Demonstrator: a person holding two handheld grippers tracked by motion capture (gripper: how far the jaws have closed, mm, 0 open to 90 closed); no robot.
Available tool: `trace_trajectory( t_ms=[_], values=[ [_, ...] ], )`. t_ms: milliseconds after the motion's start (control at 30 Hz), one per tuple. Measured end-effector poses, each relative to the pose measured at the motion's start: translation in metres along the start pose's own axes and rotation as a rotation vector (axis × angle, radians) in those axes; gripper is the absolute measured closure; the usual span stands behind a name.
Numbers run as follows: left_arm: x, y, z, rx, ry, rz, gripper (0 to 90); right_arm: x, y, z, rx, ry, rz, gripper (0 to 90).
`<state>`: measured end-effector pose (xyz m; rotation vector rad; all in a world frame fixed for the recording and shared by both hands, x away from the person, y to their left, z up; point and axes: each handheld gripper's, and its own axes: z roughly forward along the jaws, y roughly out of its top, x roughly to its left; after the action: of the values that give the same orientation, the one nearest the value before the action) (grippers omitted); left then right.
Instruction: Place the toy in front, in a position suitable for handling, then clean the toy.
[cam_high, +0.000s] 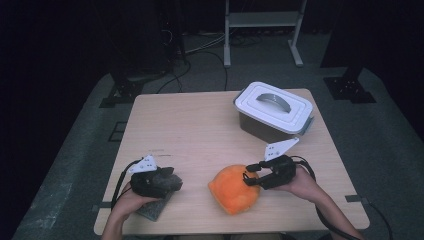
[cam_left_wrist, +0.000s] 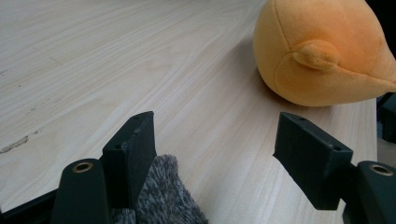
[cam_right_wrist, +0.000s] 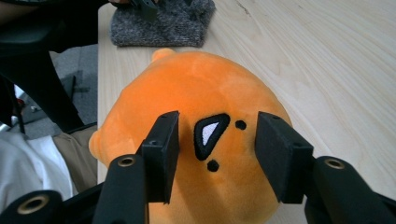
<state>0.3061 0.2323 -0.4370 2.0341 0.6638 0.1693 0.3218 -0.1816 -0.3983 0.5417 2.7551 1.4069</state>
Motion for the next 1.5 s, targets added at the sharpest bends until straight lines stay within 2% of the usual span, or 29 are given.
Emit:
trace_trajectory(
  t_ms=[300, 600, 867, 1167, 1500],
  values=[
    [0.000, 0.001, -0.001, -0.005, 0.003, 0.014, 27.0, -0.005, 0.005, -0.005, -0.007, 0.002, 0.010, 38.7],
    [-0.001, 0.002, -0.001, -0.009, 0.008, 0.020, 24.9, -0.023, 0.005, -0.030, -0.034, -0.079, 0.029, 30.5],
    [-0.001, 0.003, -0.001, -0.013, 0.016, 0.017, 20.8, -0.041, 0.005, -0.052, -0.029, -0.150, 0.039, 29.3],
    [-0.002, 0.004, -0.001, -0.018, 0.018, 0.025, 19.7, -0.055, 0.015, -0.075, -0.020, -0.216, 0.036, 28.2],
    [-0.001, 0.005, 0.000, -0.022, 0.014, 0.026, 19.0, -0.063, 0.029, -0.085, -0.015, -0.241, 0.018, 27.9]
  ],
)
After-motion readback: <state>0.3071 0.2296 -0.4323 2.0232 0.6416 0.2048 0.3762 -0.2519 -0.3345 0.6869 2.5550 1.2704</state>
